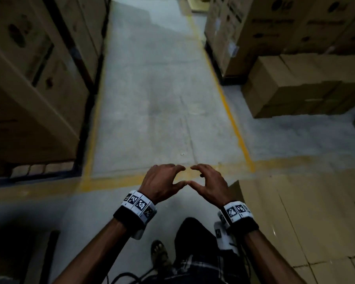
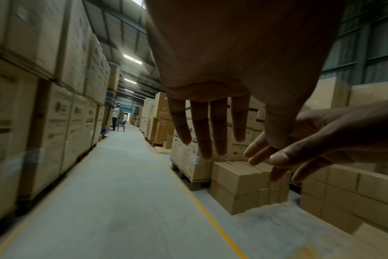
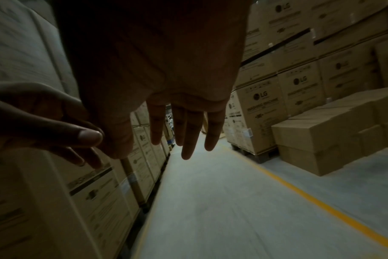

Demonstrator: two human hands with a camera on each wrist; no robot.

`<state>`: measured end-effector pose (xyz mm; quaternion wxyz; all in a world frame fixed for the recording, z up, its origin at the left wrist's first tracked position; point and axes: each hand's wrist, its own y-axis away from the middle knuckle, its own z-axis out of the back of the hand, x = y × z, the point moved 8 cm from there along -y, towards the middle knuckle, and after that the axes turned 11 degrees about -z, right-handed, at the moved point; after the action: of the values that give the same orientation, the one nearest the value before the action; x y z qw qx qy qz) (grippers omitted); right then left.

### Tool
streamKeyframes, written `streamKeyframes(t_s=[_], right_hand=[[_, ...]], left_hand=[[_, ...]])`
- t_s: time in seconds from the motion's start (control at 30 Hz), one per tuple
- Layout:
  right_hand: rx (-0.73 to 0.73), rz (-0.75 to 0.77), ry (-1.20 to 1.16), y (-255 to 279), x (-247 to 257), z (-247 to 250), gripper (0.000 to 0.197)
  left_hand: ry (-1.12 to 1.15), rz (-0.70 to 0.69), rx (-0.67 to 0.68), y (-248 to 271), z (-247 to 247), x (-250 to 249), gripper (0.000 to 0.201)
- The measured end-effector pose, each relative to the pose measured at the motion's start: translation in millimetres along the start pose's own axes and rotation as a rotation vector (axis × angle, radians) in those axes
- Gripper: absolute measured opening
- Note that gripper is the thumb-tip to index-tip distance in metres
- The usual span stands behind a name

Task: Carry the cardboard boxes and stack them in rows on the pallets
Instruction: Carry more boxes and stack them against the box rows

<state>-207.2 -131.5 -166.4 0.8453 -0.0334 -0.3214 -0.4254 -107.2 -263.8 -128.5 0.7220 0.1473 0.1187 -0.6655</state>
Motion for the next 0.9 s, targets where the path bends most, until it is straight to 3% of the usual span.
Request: streamKeyframes(t_s=[0.3,0.57,0.7,0.9], right_hand=[[-0.169,-0.148,-0.082,-178,-31,54,0.049],[-0.303,-0.290,-0.203,-345,-72,140,0.050],[-0.347,-0.372,-0.211,-394,-100,187,0.050],[-0.455,-0.524,-0.242,-460,-184,264,0.049]], left_hand=[[-0.050,-0.182,0.088,-213,32,76,0.054],[-0.060,-0.289,0.150,-425,76,109,0.055],[-0.024,-0.348,0.176,-515,81,101,0.054],[0.007,-0.505,0.258,-664,58,59,0.053]])
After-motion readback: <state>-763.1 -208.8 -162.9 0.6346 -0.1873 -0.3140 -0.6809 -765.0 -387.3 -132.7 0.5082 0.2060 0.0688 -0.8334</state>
